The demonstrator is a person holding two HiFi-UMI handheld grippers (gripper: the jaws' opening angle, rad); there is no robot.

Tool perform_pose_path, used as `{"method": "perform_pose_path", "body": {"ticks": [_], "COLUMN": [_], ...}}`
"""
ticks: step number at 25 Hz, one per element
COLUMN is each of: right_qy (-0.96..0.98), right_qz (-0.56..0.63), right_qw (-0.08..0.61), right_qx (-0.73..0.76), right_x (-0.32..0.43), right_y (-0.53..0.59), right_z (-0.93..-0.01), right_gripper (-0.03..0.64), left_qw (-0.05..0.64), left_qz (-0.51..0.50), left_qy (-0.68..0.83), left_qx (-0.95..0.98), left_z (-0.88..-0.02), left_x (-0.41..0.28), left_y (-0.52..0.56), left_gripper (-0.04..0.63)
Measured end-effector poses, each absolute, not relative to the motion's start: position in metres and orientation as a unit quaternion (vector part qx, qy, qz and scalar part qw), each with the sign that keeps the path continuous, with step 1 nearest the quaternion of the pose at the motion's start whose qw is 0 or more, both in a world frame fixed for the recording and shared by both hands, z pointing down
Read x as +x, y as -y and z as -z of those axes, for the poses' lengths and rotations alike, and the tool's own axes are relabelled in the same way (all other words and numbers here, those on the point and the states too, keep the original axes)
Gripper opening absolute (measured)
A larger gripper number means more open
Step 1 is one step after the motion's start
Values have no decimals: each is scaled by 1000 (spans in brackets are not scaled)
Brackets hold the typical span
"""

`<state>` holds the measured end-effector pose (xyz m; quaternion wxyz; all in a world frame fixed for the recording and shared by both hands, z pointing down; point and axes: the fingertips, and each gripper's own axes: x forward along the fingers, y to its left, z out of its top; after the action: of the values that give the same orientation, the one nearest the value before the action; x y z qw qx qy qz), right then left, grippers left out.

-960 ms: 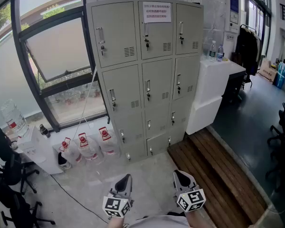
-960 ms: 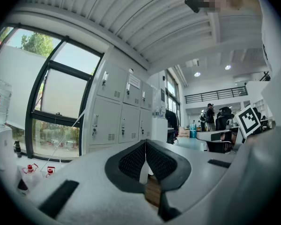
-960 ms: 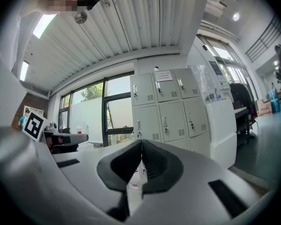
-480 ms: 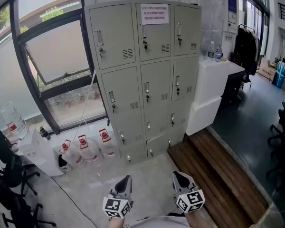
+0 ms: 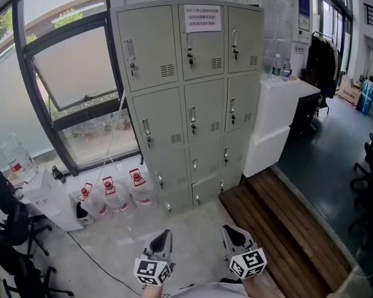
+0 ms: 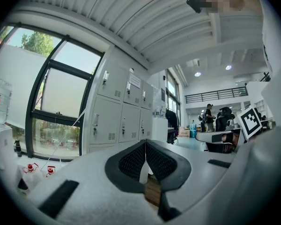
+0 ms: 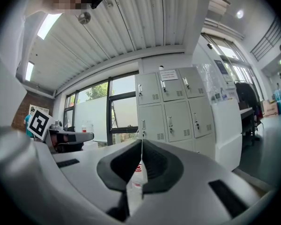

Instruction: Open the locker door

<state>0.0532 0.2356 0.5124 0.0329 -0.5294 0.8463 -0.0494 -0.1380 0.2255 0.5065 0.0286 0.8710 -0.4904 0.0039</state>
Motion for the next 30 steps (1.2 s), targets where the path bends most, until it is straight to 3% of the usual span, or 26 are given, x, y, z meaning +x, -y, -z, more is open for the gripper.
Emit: {"method": "perform_pose_path", "body": {"ticks": [19,30], "right_qy": [-832,-833], "right_qz": [80,95], "right_qw": [29,35], "right_qx": [-548,-543], "right_x": [50,69], "right_y": [-204,-89], "right_z": [-533,-561], "right_gripper": [14,14], "left_qw": [42,45], "left_qz": [-13,-20], "left_qy": [494,501], "left_qx": [869,864], "left_z": [-523,-544], "left_x": [-162,-147], "left_y": [-195,-82], "left_gripper": [11,11]}}
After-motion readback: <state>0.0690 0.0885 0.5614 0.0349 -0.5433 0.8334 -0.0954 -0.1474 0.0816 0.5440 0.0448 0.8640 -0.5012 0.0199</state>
